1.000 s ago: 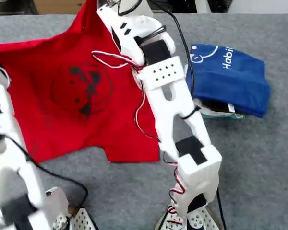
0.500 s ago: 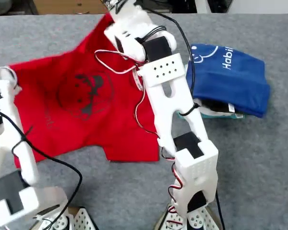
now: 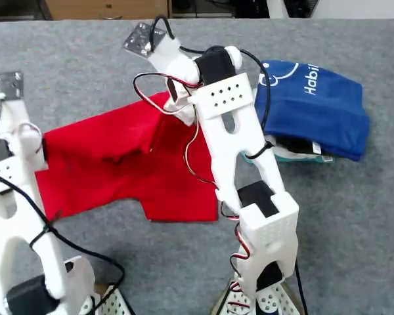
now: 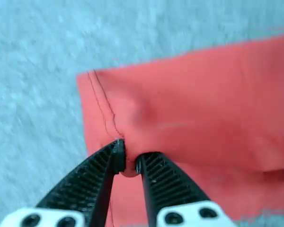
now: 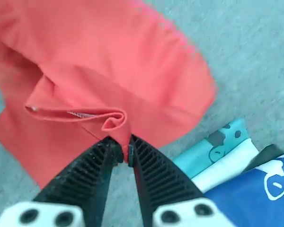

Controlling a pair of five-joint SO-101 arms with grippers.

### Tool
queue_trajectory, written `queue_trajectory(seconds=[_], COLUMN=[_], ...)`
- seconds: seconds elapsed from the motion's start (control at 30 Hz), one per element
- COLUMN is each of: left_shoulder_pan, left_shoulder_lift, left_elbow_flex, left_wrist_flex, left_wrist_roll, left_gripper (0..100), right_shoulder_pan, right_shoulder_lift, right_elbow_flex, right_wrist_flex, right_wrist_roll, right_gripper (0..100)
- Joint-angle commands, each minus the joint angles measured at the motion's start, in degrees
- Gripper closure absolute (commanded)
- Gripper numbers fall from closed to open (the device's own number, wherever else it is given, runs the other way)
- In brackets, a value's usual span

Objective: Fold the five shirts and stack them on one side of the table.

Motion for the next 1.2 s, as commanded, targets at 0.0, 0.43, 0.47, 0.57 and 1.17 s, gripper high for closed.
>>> queue_trajectory(seconds=[0.0, 0.43, 0.47, 0.57, 1.17], left_shoulder_pan=[-0.4, -7.0, -7.0, -9.0, -11.3], left_shoulder_lift=[-3.4, -4.8, -4.4, -4.4, -4.4], left_elbow_flex=[3.6, 12.9, 12.9, 12.3, 17.9], left_wrist_flex=[0.5, 2.1, 1.9, 0.6, -2.2], left_wrist_roll=[-0.4, -9.1, -9.1, -9.0, -13.6], left_gripper=[98, 98, 98, 98, 98], right_shoulder_pan=[1.3, -1.5, -1.5, -1.5, -1.4], right_shoulder_lift=[-2.9, -32.7, -35.1, -41.8, -52.9], right_elbow_flex=[0.7, 49.7, 54.5, 67.1, 99.6], right_wrist_flex=[1.6, -15.3, -17.3, -22.3, -38.2], right_wrist_roll=[0.4, 0.5, 0.5, 0.5, 3.3], right_gripper=[99.7, 99.7, 99.7, 99.7, 99.7])
